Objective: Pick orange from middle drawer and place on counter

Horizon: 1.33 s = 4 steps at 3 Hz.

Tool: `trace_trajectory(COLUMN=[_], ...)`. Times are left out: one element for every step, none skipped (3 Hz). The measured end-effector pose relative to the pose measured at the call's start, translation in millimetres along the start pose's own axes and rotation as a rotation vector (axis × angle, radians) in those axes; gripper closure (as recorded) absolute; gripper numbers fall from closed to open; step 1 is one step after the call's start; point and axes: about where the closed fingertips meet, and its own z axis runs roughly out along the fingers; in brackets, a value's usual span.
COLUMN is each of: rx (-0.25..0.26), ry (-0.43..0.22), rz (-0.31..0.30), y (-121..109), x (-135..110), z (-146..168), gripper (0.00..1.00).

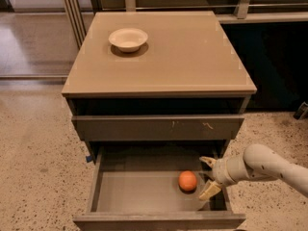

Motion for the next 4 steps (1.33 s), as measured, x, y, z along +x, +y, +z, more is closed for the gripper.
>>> trace_trajectory(rx=[0.015,0.028,-0.001,-0.025], ry=[-0.028,-0.046,-0.068,-0.083], rz=[-0.002,-0.009,-0.016,-0.015], y=[-4,-8,-10,-9], x=[13,20,24,25], z=[20,35,66,82], gripper=[0.18,0.18,0.18,0.18])
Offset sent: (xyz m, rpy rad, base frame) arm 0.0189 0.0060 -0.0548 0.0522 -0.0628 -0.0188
